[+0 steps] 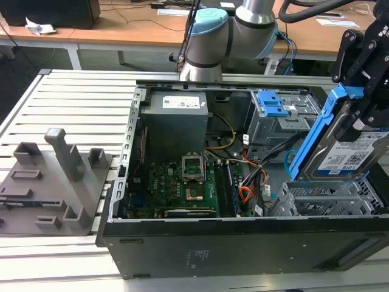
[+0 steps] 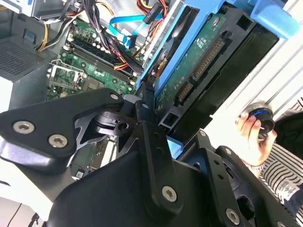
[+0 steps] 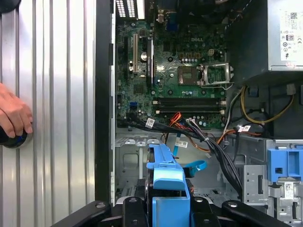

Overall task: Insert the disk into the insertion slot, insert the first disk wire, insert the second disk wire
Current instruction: 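Insert the disk into the insertion slot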

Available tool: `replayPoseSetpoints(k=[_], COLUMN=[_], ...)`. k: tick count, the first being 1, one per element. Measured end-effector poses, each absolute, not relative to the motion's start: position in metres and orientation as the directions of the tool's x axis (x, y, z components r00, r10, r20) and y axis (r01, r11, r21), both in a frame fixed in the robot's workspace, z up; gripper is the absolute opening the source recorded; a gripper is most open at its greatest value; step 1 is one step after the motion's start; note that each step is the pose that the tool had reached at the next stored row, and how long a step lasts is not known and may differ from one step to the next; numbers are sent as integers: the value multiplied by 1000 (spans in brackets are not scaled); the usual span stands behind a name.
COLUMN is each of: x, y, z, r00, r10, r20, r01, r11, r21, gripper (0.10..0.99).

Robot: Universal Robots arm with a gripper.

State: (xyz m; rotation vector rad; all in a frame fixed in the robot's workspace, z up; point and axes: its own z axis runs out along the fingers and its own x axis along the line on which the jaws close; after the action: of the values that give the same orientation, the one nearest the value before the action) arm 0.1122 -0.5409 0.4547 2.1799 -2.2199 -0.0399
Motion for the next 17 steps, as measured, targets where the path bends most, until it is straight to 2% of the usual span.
replayPoseSetpoints(k=[17], x=[117], y=[-544], z=[437], r00=[-18], r10=[-1000], r20=[4], r01=[-999], r11=[18], r21=[39], gripper=[365])
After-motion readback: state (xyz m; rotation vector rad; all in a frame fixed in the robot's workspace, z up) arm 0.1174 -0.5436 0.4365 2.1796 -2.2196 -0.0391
